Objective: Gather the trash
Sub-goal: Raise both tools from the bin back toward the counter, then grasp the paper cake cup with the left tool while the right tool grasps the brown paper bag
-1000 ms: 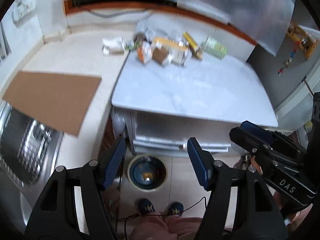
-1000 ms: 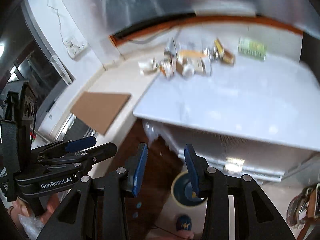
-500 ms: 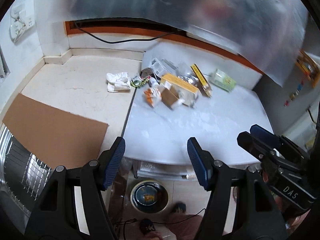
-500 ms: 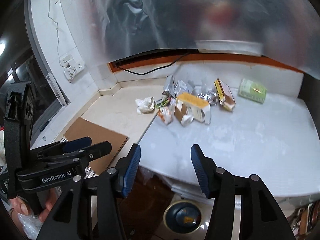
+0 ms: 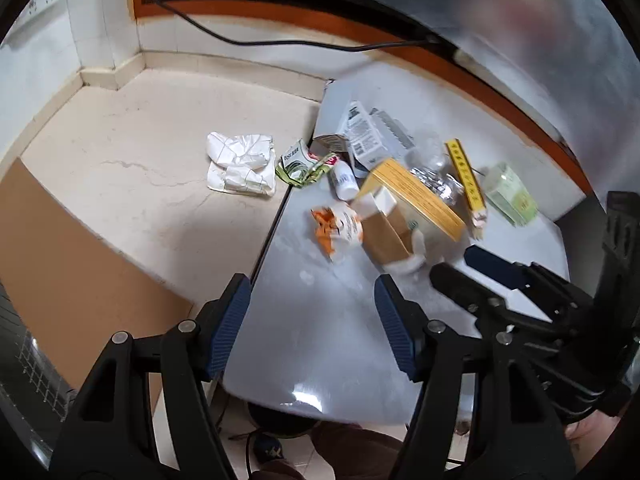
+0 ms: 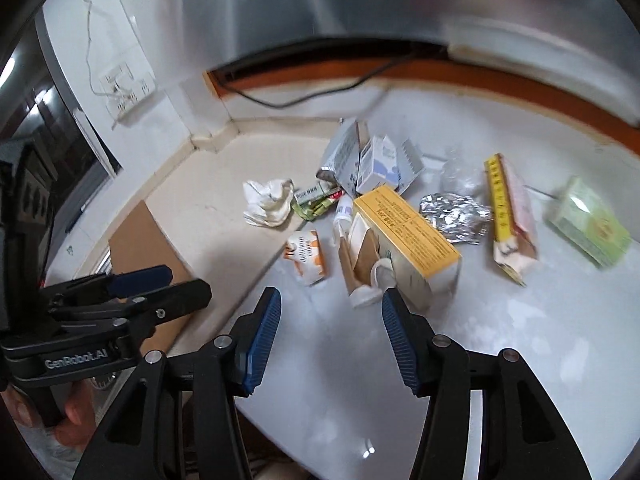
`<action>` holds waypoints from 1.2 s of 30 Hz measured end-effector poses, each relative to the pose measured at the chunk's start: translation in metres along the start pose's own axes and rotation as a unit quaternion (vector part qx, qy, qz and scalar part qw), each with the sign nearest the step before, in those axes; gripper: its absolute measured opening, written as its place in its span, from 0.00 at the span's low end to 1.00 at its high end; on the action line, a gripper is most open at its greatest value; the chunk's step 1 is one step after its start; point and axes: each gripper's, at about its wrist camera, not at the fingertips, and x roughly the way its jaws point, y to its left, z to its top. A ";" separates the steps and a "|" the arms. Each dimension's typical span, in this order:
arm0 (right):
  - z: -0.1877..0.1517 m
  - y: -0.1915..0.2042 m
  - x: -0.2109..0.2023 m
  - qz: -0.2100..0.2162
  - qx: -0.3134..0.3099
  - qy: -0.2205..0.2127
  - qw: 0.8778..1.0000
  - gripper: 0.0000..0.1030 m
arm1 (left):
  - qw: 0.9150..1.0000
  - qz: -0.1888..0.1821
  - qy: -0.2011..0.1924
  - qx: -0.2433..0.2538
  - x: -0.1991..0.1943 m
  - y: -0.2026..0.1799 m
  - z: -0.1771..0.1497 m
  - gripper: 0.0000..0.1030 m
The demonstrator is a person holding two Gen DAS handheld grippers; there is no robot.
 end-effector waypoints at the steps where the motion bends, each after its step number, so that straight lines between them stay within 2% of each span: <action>1: 0.004 -0.005 0.011 0.004 -0.004 0.008 1.000 0.52 | 1.000 0.000 0.004 -0.007 0.009 0.000 0.005 0.60; 10: 0.027 -0.028 0.088 0.011 -0.045 0.056 0.997 0.52 | 1.000 -0.002 0.013 -0.025 0.041 -0.002 0.026 0.60; 15: 0.029 -0.036 0.113 0.019 -0.060 0.073 0.995 0.52 | 1.000 -0.007 0.020 -0.023 0.053 -0.009 0.033 0.60; 17: 0.027 -0.035 0.120 0.024 -0.064 0.078 0.995 0.52 | 0.999 -0.009 0.024 -0.024 0.057 -0.011 0.034 0.60; 19: 0.024 -0.035 0.125 0.027 -0.066 0.081 0.994 0.40 | 0.999 -0.011 0.031 -0.025 0.063 -0.014 0.035 0.60; 27: 0.018 -0.038 0.116 0.038 -0.066 0.060 0.995 0.38 | 0.998 -0.009 0.050 -0.038 0.091 -0.019 0.040 0.59; 32: 0.019 -0.037 0.104 0.031 -0.069 0.050 0.996 0.38 | 0.997 -0.006 0.057 -0.047 0.107 -0.019 0.042 0.51; 34: 0.018 -0.038 0.102 0.030 -0.068 0.050 0.996 0.38 | 0.997 -0.008 0.062 -0.048 0.113 -0.020 0.043 0.37; 36: 0.017 -0.039 0.104 0.029 -0.066 0.051 0.996 0.38 | 0.997 -0.014 0.060 -0.051 0.116 -0.019 0.042 0.36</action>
